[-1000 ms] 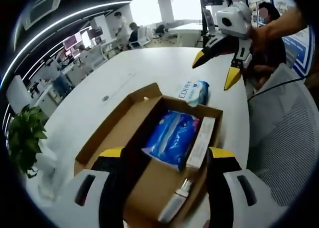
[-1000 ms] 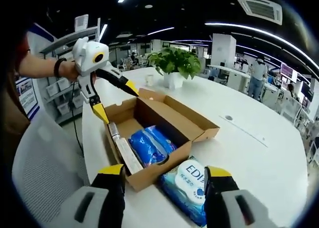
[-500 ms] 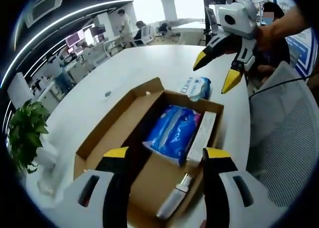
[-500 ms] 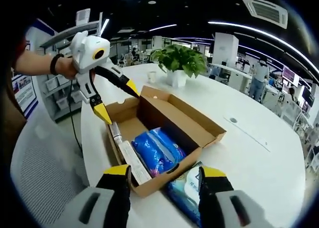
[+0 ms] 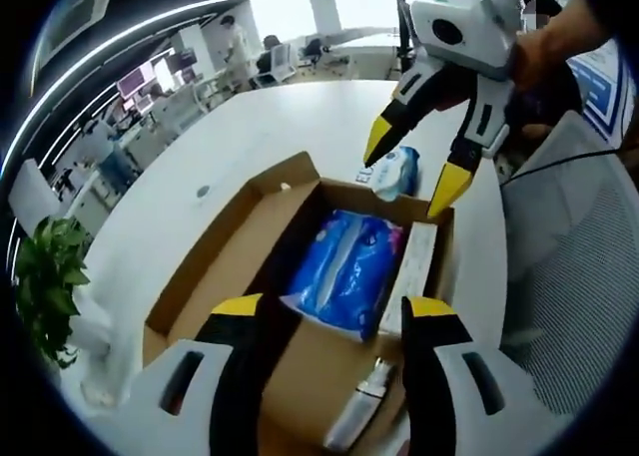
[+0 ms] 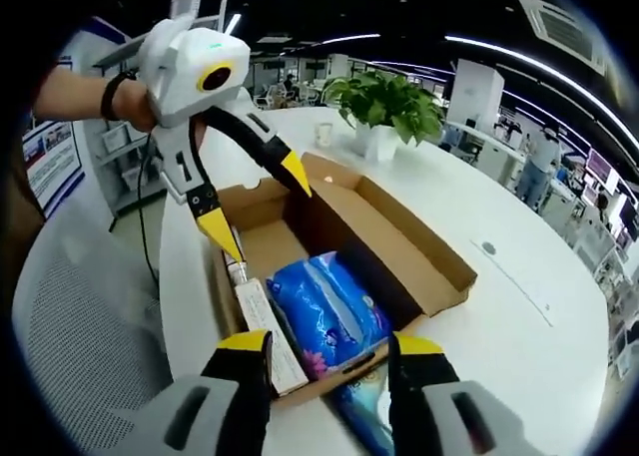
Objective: Operate the shoe box by opening the lid, removing the specified soft item, and placing it in the target area until the item is outside and the box remains undamaged.
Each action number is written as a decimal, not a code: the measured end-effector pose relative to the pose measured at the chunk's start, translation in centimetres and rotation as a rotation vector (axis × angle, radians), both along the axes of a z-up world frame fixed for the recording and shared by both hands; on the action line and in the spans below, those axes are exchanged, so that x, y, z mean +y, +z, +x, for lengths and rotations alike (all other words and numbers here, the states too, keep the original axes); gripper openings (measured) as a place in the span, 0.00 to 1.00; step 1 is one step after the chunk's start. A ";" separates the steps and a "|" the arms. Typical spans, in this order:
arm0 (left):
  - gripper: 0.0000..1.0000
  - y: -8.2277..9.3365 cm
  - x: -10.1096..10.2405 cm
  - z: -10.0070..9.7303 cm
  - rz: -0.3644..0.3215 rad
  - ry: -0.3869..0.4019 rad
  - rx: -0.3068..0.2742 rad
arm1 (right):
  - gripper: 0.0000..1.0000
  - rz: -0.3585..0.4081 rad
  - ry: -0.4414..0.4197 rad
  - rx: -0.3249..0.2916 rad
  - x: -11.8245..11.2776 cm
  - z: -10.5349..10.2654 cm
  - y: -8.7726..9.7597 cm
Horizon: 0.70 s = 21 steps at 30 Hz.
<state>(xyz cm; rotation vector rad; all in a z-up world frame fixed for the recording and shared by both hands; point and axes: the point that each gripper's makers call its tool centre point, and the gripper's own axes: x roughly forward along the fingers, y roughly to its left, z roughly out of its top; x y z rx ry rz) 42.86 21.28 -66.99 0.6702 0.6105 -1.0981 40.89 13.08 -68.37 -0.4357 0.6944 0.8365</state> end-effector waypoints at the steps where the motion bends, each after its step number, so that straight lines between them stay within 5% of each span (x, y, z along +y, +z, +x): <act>1: 0.55 -0.1 -0.1 0.1 0.006 -0.006 -0.001 | 0.45 -0.023 0.012 0.006 0.0 0.1 -0.3; 21: 0.62 -3.7 -2.0 2.3 0.083 -0.134 0.013 | 0.58 -0.194 0.210 0.068 1.6 2.8 -3.7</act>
